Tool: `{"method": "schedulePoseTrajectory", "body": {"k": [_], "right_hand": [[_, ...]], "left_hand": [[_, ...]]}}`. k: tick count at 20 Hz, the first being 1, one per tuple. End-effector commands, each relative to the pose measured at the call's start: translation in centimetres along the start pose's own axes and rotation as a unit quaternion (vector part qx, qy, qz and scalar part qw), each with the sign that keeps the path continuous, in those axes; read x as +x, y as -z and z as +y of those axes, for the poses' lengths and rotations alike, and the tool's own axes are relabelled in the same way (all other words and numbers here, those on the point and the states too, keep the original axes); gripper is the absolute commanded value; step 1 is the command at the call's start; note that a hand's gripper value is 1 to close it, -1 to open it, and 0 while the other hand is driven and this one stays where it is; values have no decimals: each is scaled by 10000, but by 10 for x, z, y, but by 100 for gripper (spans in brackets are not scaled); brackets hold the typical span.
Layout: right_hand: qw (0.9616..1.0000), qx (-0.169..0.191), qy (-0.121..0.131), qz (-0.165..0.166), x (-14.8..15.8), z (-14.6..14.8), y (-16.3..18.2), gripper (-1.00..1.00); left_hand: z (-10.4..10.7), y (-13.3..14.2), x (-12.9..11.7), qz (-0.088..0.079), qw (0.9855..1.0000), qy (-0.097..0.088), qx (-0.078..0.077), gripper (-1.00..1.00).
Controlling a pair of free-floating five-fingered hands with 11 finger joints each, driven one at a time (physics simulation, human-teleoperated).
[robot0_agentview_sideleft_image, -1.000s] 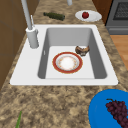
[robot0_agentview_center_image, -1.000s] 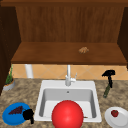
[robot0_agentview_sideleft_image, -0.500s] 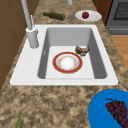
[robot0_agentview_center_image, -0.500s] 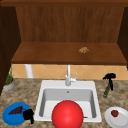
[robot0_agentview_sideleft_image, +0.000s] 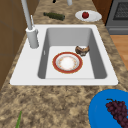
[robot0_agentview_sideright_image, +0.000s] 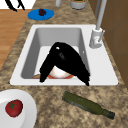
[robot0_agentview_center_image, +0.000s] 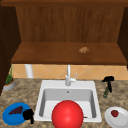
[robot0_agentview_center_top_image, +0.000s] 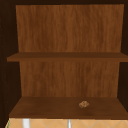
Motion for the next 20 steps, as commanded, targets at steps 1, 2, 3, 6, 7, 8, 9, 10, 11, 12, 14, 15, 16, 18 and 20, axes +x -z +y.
{"method": "schedulePoseTrajectory", "body": {"k": [1, 2, 3, 6, 7, 8, 9, 10, 11, 12, 14, 15, 16, 18, 20], "right_hand": [[9982, 87, -584, -82, -4, 9, 21, -100], [9982, 98, -590, -82, -5, 11, 27, -100], [9981, 133, -599, -87, -6, 14, 31, -100], [9979, 147, -619, -73, -9, 20, 47, -100], [9979, 147, -624, -67, -10, 23, 52, -100], [9979, 148, -630, -64, -11, 25, 57, -100], [9978, 149, -637, -58, -12, 28, 62, -100], [9978, 152, -643, -56, -13, 30, 67, -100], [9977, 157, -650, -53, -13, 33, 72, -100], [9977, 162, -658, -51, -14, 35, 77, -100], [9976, 171, -670, -46, -16, 40, 88, -100], [9975, 173, -678, -41, -17, 43, 93, -100], [9975, 174, -683, -39, -18, 46, 98, -100], [9975, 177, -688, -49, -20, 52, 109, -100], [9976, 160, -668, -122, -22, 60, 124, -100]], "left_hand": [[0, 0, 0, 0, 10000, 0, 0, 0], [0, 0, 0, 0, 10000, 0, 0, 0], [0, 0, 0, 0, 10000, 0, 0, 0], [0, 0, 0, 0, 10000, 0, 0, 0], [0, 0, 0, 0, 10000, 0, 0, 0], [0, 0, 0, 0, 10000, 0, 0, 0], [0, 0, 0, 0, 10000, 0, 0, 0], [0, 0, 0, 0, 10000, 0, 0, 0], [0, 0, 0, 0, 10000, 0, 0, 0], [0, 0, 0, 0, 10000, 0, 0, 0], [0, 0, 0, 0, 10000, 0, 0, 0], [0, 0, 0, 0, 10000, 0, 0, 0], [0, 0, 0, 0, 10000, 0, 0, 0], [0, 0, 0, 0, 10000, 0, 0, 0], [0, 0, 0, 0, 10000, 0, 0, 0]]}}
